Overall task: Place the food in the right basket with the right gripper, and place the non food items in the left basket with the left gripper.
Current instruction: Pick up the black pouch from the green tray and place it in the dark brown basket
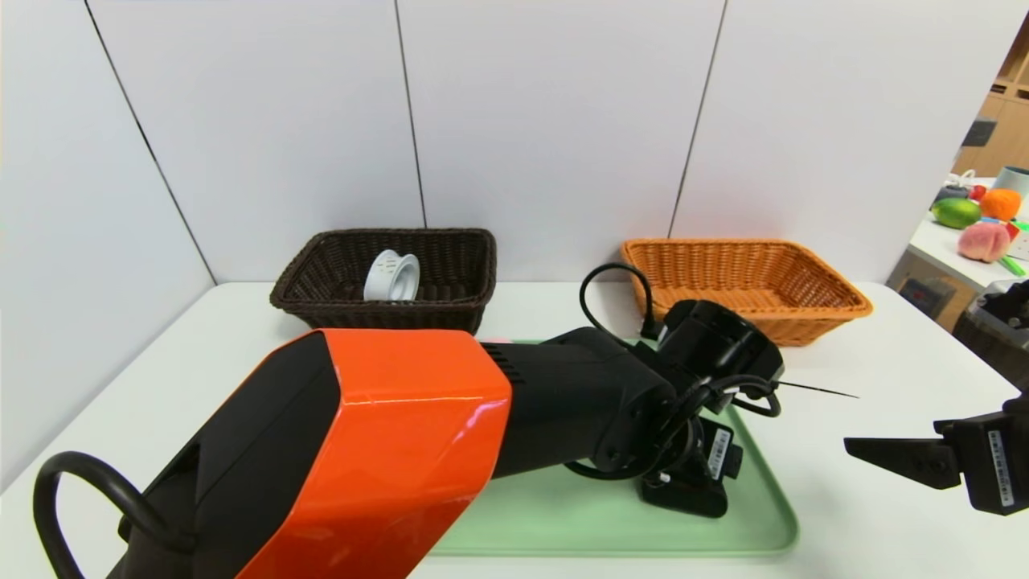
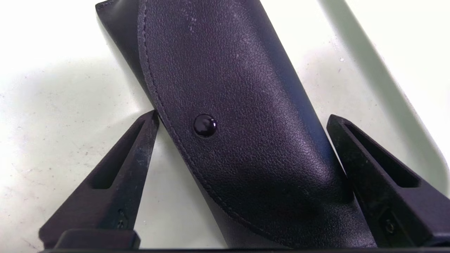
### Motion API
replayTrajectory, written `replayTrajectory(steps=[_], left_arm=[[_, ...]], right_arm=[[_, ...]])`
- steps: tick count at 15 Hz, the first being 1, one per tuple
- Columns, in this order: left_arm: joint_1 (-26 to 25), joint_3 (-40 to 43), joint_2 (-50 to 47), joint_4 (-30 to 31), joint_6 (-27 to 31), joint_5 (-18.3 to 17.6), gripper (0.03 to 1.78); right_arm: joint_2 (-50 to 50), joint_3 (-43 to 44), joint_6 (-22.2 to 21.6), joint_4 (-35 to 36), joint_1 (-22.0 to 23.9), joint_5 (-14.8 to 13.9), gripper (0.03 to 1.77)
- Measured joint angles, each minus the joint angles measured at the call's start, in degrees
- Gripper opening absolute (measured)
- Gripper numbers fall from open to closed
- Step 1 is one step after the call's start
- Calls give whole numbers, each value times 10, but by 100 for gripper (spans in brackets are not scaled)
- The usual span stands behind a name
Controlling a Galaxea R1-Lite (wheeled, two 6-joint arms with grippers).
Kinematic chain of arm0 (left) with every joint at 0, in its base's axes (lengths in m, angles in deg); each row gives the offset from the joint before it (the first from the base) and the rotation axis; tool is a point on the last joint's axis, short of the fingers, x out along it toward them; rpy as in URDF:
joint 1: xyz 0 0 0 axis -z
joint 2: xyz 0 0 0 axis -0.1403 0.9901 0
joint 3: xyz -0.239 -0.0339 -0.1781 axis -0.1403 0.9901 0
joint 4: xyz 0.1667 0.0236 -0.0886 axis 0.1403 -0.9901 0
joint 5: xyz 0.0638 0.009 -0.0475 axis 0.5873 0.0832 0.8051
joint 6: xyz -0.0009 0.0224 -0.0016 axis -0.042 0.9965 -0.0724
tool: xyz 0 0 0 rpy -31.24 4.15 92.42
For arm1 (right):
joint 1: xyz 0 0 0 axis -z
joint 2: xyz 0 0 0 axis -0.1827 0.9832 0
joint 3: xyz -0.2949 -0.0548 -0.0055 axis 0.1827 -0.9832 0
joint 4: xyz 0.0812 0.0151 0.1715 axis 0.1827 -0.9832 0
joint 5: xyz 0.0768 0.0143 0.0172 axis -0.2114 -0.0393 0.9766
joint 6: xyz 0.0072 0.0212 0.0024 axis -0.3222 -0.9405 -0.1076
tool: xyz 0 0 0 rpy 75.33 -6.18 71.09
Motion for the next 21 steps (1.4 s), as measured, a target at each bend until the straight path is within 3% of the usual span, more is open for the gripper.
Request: replayTrajectory(steps=[4, 7, 14, 16, 21], left_arm=[[0, 0, 0, -2, -2, 1, 110], [1, 0, -2, -1, -1, 1, 83], [-5, 0, -43, -23, 23, 14, 53], [-10, 0, -59, -27, 31, 34, 49], [-32, 0, -115, -41, 37, 37, 45]], right_arm=[[-1, 0, 0, 0, 0, 0, 170], [-1, 1, 0, 0, 0, 0, 170], [-8, 0, -2, 0, 1, 0, 170], [-11, -1, -2, 0, 3, 0, 170], [-14, 0, -2, 1, 7, 0, 170]])
